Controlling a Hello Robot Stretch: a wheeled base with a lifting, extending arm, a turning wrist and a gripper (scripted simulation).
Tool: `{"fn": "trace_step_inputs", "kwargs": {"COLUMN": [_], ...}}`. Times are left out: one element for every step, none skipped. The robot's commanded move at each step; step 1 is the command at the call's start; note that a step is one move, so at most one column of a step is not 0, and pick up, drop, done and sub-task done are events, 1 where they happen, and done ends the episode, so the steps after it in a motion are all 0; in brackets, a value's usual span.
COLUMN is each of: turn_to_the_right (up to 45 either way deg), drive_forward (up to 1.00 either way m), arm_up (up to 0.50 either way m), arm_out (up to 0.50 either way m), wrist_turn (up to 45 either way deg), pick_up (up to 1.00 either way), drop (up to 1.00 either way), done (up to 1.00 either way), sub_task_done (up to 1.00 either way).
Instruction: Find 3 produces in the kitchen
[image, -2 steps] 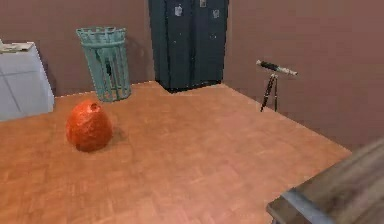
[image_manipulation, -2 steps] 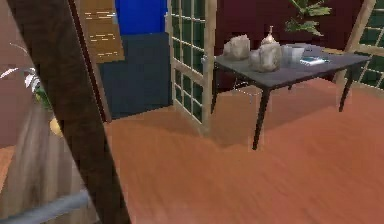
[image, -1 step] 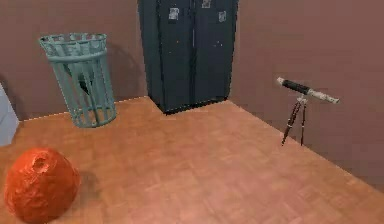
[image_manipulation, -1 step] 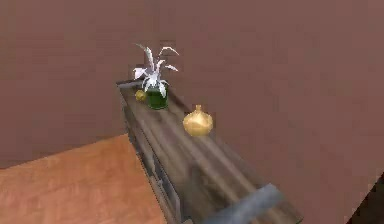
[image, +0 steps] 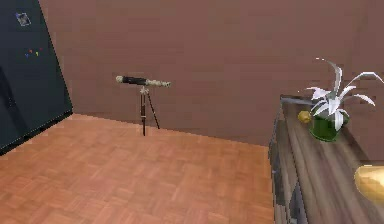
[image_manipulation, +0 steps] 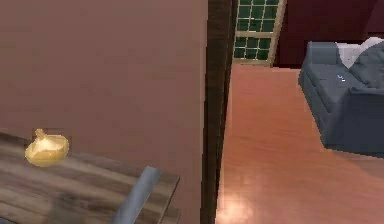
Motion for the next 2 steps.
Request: {"fn": "trace_step_inputs", "kwargs": {"turn_to_the_right": [6.0, 0.0], "drive_forward": [0.0, 0.85], "arm_up": [0.0, 0.0], "arm_out": [0.0, 0.0], "wrist_turn": [0.0, 0.0], "pick_up": [0.0, 0.0], "drop": [0.0, 0.0], "done": [0.0, 0.0], "sub_task_done": [0.0, 0.0]}}
